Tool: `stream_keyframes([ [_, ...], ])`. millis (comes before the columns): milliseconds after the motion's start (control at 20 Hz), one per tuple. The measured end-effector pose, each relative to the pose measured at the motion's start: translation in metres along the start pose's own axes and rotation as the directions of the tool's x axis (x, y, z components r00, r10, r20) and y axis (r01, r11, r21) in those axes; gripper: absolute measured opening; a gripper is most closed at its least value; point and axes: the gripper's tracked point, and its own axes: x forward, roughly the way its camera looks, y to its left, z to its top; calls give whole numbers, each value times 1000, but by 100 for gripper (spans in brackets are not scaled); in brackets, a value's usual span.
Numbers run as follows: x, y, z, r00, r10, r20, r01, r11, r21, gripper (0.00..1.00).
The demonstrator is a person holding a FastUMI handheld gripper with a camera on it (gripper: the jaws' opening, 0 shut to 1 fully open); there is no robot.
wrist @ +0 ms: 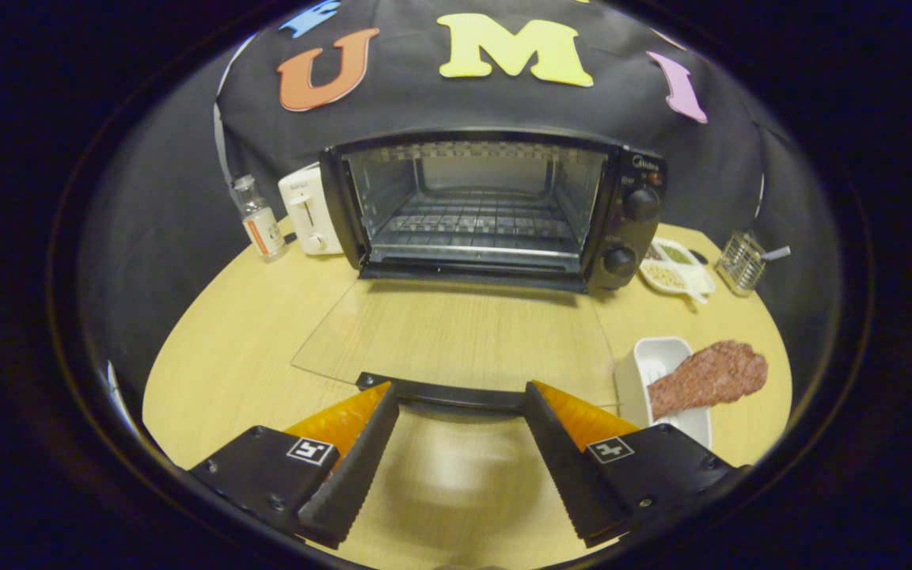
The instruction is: Open the toaster oven, put the food inside, and close the toaster oven door.
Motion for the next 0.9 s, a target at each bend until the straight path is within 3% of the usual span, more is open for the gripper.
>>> stream_keyframes([
  [300, -40, -114, 66, 990, 4, 141, 12, 994, -108, 100],
  [450, -43, -175, 61, 995, 14, 97, -3, 994, -112, 100],
  [650, -34, -231, 30, 998, 60, 14, -59, 998, -33, 100],
  [750, -27, -241, 15, 994, 109, -31, -108, 994, 31, 96],
  [800, -24, -241, 6, 987, 151, -54, -147, 987, 68, 84],
  [900, -21, -234, -8, 966, 239, -94, -224, 964, 146, 76],
])
